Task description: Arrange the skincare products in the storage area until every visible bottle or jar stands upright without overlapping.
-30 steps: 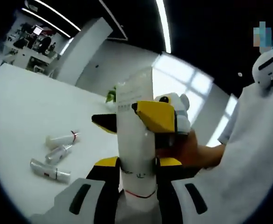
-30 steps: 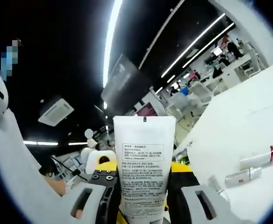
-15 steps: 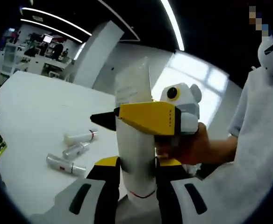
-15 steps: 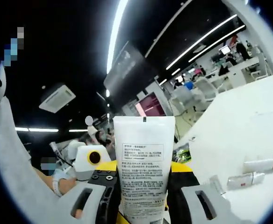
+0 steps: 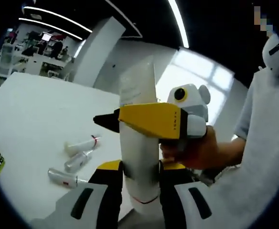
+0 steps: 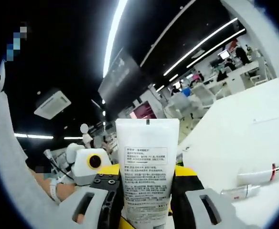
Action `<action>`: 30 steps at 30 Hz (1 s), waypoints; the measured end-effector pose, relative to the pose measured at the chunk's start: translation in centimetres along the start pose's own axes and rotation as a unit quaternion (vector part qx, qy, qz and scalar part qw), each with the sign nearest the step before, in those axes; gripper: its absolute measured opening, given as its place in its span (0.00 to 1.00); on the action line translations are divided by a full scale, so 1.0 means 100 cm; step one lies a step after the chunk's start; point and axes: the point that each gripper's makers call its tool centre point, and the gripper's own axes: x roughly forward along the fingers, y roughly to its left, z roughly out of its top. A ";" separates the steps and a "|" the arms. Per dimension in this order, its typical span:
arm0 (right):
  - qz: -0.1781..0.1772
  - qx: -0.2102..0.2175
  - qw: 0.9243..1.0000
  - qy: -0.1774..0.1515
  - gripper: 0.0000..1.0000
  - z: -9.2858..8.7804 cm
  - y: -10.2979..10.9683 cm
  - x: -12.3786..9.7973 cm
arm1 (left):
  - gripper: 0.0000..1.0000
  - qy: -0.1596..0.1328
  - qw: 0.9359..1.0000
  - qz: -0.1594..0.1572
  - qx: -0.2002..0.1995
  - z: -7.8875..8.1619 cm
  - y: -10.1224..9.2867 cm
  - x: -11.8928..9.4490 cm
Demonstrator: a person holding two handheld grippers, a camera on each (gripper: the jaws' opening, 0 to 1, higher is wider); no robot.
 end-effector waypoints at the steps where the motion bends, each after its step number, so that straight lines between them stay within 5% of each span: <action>1: -0.005 -0.004 1.000 -0.003 0.33 0.002 0.000 0.002 | 0.24 0.004 1.000 0.006 0.018 0.002 0.003 0.000; 10: -0.048 -0.029 0.998 -0.011 0.33 0.007 -0.003 0.022 | 0.24 0.034 0.993 0.080 0.086 -0.008 0.025 0.001; 18: -0.082 -0.066 0.994 -0.006 0.34 0.006 0.000 0.020 | 0.20 0.029 0.991 0.096 0.092 -0.006 0.031 -0.003; 30: -0.097 -0.054 0.994 -0.013 0.35 0.009 -0.007 0.016 | 0.15 0.034 0.992 0.077 0.094 -0.003 0.032 0.002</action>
